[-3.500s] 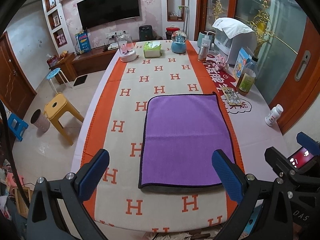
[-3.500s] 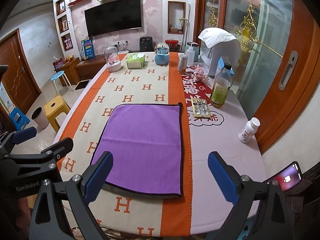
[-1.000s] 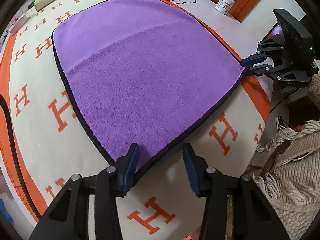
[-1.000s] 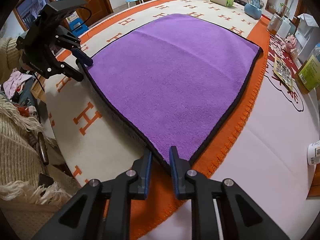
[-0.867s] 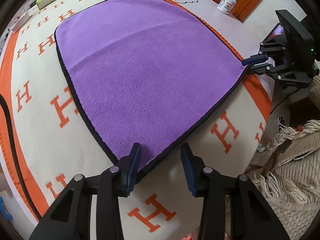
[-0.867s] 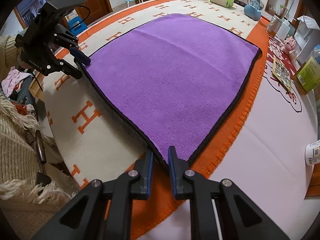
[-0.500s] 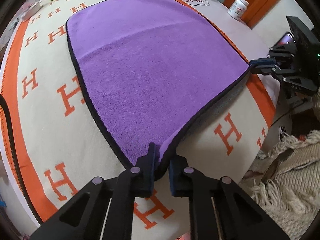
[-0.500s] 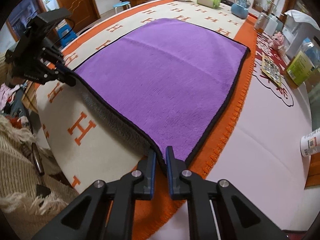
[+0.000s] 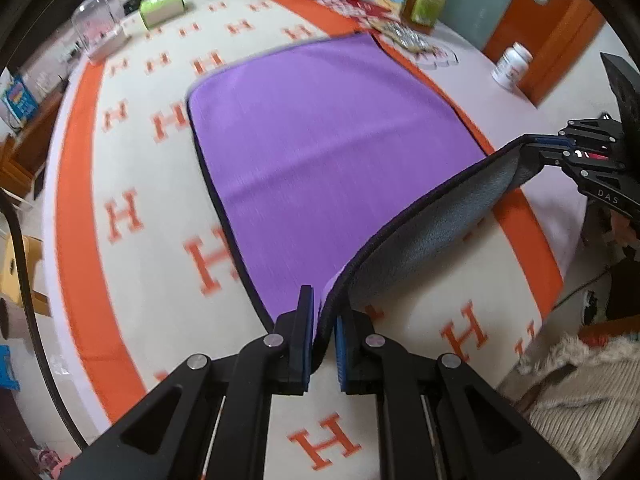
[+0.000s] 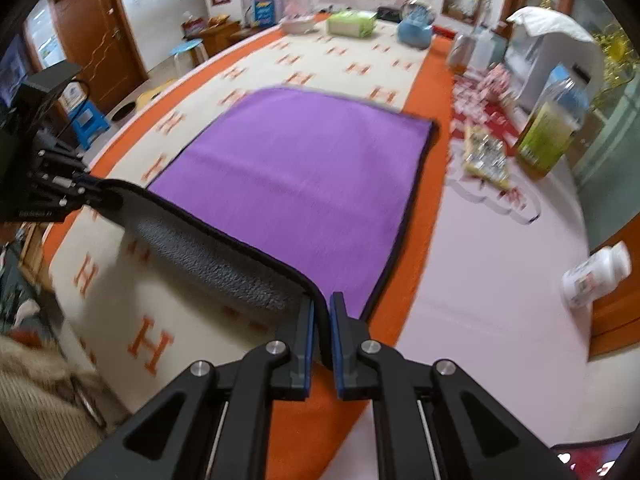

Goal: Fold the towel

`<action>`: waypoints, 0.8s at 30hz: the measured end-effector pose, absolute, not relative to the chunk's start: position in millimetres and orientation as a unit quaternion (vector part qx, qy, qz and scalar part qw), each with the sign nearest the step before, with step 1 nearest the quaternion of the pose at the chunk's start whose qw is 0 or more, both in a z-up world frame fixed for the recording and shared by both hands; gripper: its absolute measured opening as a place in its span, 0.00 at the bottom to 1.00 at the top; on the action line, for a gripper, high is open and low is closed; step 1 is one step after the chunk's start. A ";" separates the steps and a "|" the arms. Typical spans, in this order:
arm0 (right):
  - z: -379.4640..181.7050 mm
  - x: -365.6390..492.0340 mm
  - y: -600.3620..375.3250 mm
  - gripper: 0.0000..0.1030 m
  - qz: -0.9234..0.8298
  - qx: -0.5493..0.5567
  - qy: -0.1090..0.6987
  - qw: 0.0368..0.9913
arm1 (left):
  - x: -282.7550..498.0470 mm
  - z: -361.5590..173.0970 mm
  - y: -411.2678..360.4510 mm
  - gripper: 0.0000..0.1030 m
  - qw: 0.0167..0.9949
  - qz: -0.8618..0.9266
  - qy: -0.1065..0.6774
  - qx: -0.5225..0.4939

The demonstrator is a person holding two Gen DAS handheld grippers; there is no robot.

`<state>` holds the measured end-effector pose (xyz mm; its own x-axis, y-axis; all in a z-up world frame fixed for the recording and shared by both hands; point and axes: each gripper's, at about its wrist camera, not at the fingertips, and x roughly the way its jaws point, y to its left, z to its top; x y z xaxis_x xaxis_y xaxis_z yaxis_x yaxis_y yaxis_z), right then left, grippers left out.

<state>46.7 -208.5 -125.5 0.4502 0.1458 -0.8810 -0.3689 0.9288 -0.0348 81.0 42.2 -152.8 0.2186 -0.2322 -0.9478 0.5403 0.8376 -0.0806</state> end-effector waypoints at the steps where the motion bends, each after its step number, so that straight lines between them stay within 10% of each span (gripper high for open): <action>1: -121.0 52.6 -208.3 0.07 0.146 -0.112 0.498 0.848 | 86.7 -147.3 42.7 0.07 0.773 -0.248 0.568 0.135; 24: -103.5 229.3 -222.6 0.07 0.037 -0.080 0.494 0.865 | 274.5 -131.7 29.5 0.08 0.822 -0.128 0.545 0.103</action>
